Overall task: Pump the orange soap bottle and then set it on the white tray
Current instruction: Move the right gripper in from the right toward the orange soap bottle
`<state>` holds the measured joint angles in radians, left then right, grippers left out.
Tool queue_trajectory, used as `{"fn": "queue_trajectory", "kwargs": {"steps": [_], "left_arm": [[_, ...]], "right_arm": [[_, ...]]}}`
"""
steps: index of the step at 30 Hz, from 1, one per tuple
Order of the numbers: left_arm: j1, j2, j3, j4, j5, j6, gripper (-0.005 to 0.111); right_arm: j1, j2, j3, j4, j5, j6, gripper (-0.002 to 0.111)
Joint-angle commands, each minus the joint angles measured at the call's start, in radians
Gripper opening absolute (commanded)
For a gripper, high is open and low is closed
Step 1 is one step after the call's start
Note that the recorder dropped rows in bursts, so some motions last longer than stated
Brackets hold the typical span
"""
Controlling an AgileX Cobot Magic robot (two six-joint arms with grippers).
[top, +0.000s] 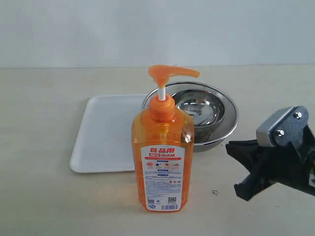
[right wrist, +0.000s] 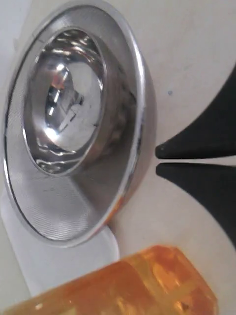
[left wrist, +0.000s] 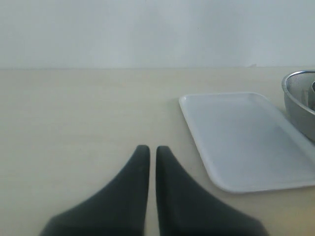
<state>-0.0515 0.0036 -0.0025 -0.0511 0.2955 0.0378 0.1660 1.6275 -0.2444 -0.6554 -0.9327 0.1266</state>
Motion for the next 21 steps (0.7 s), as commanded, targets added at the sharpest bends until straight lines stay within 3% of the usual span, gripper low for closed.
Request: {"fn": "queue_trajectory", "kwargs": {"steps": [1,5,10,15,21], "left_arm": [[0.001,-0.004,0.002,-0.009,0.000,0.004,0.005],[0.001,-0.004,0.002,-0.009,0.000,0.004,0.005],[0.001,-0.004,0.002,-0.009,0.000,0.004,0.005],[0.001,-0.004,0.002,-0.009,0.000,0.004,0.005],[0.001,-0.004,0.002,-0.009,0.000,0.004,0.005]], "right_arm": [[-0.135,0.001,0.034,-0.328,-0.113,0.121,0.000],[-0.252,0.001,0.032,-0.614,-0.285,0.207,0.000],[-0.320,0.001,0.032,-0.773,-0.288,0.207,0.000],[-0.305,0.001,-0.032,-0.942,-0.288,0.305,0.000],[-0.247,0.001,-0.077,-0.896,-0.288,0.301,0.000]]}}
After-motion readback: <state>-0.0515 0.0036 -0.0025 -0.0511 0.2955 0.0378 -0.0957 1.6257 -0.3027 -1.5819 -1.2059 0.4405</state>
